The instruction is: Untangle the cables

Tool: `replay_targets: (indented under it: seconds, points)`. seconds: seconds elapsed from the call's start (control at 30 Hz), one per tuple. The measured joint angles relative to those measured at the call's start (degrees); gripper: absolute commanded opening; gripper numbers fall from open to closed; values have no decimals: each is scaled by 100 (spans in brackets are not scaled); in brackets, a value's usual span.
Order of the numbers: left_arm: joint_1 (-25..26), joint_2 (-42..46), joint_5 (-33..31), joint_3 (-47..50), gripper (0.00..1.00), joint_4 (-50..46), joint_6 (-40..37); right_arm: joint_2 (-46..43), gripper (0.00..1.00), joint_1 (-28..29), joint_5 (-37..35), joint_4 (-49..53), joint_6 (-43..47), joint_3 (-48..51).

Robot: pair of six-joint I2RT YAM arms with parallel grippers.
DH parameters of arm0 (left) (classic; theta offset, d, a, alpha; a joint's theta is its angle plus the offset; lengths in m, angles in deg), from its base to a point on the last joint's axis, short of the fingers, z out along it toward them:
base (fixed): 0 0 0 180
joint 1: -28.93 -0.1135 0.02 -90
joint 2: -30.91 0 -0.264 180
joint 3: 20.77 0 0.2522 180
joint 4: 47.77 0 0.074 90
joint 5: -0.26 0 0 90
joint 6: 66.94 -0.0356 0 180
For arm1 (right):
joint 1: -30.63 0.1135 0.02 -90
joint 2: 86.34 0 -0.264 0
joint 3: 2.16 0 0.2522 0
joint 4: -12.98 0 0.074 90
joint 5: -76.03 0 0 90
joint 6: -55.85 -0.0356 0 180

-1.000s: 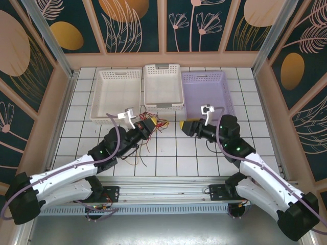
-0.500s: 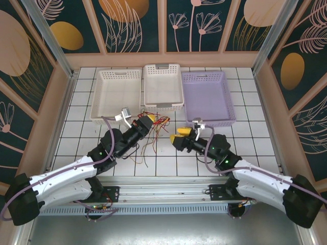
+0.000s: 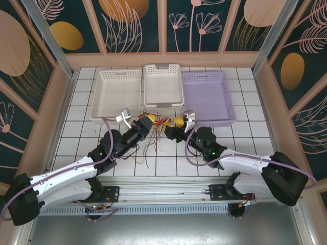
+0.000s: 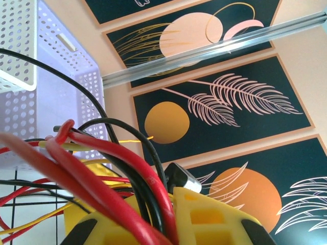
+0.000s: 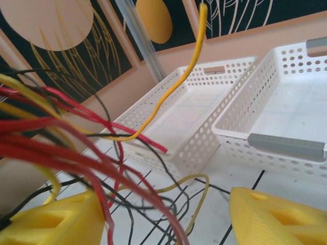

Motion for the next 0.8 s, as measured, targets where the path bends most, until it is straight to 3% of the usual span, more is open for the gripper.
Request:
replay_targets:
  seconds: [0.07,0.2,0.43,0.8]
  points:
    - [0,39,7,28,0,-2,20,153,52,2,-103,-90,98,-28]
    - [0,133,70,42,0,-2,76,354,28,7,-221,-240,225,-66]
    - [0,428,105,103,0,-101,101,223,0,7,-221,-382,363,-74]
    - [7,951,-50,15,0,-1294,-203,-1152,0,-144,-260,264,422,85]
